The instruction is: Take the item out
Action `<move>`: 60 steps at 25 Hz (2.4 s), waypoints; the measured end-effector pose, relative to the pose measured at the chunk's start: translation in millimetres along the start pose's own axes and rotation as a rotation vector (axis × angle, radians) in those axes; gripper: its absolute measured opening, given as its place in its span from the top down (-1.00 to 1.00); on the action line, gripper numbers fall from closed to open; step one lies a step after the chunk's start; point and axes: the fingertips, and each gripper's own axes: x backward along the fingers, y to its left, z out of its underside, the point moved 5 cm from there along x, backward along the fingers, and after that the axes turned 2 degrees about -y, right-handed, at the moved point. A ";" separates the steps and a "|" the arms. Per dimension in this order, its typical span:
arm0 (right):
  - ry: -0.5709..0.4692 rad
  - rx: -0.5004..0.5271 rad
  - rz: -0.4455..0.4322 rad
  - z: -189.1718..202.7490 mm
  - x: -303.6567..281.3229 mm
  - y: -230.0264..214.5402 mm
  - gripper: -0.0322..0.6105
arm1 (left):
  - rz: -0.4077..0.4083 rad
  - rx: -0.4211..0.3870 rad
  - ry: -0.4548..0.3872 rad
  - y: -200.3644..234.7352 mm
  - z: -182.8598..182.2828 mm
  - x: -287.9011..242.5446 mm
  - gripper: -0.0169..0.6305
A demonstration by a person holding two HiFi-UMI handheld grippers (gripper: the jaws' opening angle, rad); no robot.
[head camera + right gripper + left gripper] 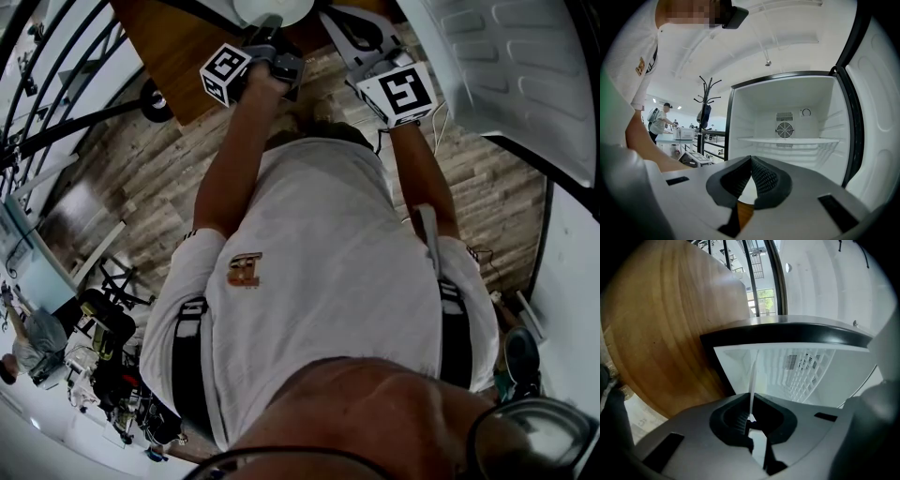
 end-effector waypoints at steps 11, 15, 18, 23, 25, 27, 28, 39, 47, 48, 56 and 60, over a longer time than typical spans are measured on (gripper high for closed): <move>-0.016 -0.001 0.006 -10.2 12.8 11.5 0.79 | 0.051 -0.034 0.040 -35.7 22.4 39.3 0.86; -0.019 0.002 0.007 -12.7 18.5 16.2 0.79 | 0.067 -0.040 0.046 -45.3 26.3 52.7 0.86; -0.024 -0.004 0.010 -12.0 18.9 11.4 0.79 | 0.078 -0.041 0.046 -52.0 26.6 54.6 0.86; -0.036 0.003 0.009 -20.2 21.7 20.4 0.79 | 0.091 -0.059 0.054 -65.3 25.6 72.8 0.86; -0.043 0.009 0.007 -25.8 23.8 26.4 0.79 | 0.098 -0.071 0.054 -71.0 25.4 81.9 0.86; -0.071 0.016 0.007 -30.4 24.3 28.2 0.80 | 0.107 -0.077 0.056 -75.7 25.9 86.1 0.86; -0.087 0.019 0.007 -32.6 24.2 27.3 0.80 | 0.112 -0.077 0.058 -78.6 27.0 86.3 0.86; -0.075 0.016 0.026 -41.5 33.4 34.1 0.80 | 0.146 -0.086 0.099 -98.7 35.4 101.5 0.86; -0.123 0.020 0.041 -52.7 49.5 48.9 0.80 | 0.164 -0.079 0.125 -108.5 50.6 120.7 0.86; -0.123 0.022 0.041 -52.2 49.6 48.5 0.79 | 0.168 -0.079 0.128 -109.4 51.5 119.5 0.86; -0.108 0.040 0.058 -44.5 51.5 47.6 0.79 | 0.156 -0.080 0.125 -99.2 50.3 115.7 0.86; -0.135 0.047 0.059 -47.9 50.3 46.1 0.80 | 0.162 -0.076 0.128 -102.9 52.7 114.8 0.86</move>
